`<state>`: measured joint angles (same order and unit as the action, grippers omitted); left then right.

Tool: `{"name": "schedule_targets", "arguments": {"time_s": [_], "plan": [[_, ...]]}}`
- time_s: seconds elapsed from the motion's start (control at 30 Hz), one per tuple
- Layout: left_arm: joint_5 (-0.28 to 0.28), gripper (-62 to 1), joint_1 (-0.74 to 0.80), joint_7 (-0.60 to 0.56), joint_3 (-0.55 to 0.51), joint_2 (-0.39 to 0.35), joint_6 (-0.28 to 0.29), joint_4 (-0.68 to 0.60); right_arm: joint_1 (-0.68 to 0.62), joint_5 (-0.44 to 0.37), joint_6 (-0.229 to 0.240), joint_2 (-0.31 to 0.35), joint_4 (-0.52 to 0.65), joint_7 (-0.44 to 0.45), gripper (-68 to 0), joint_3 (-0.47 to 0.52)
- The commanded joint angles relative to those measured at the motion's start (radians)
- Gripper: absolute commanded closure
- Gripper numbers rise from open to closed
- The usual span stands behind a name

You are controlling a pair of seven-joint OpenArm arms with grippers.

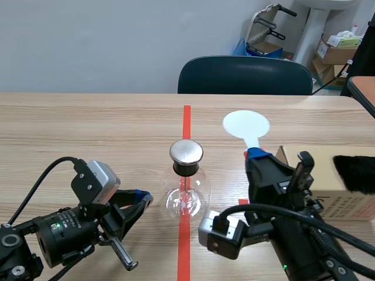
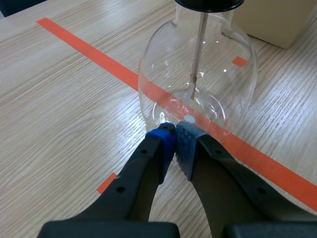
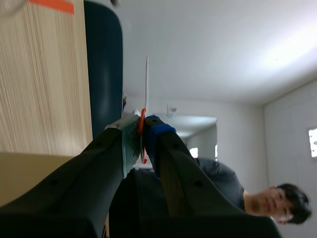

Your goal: Do the electroscope experiment

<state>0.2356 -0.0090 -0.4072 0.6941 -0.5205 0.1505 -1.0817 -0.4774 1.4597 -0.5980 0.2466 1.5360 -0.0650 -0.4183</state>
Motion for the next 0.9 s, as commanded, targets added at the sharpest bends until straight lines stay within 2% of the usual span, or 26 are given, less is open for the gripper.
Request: {"name": "schedule_targets", "arguments": {"time_s": [0.0, 0.23, 0.43, 0.6, 0.87], "plan": [[0.006, -4.1, -0.003, -0.011, -0.003, 0.005, 0.001, -0.015, 0.006, 0.001, -0.014, 0.011, 0.005, -0.042, -2.0, 0.008], [0.006, -4.1, -0.003, -0.011, -0.003, 0.005, 0.001, -0.015, 0.006, 0.001, -0.014, 0.011, 0.005, -0.224, -2.0, 0.008], [0.006, -4.1, -0.003, -0.011, -0.003, 0.005, 0.001, -0.015, 0.006, 0.001, -0.014, 0.011, 0.005, -0.254, -2.0, 0.008], [0.006, -4.1, -0.003, -0.011, -0.003, 0.005, 0.001, -0.015, 0.006, 0.001, -0.014, 0.011, 0.005, -0.183, -2.0, 0.008], [0.006, -4.1, -0.003, -0.011, -0.003, 0.005, 0.001, -0.015, 0.006, 0.001, -0.014, 0.011, 0.005, 0.053, -2.0, 0.008]]}}
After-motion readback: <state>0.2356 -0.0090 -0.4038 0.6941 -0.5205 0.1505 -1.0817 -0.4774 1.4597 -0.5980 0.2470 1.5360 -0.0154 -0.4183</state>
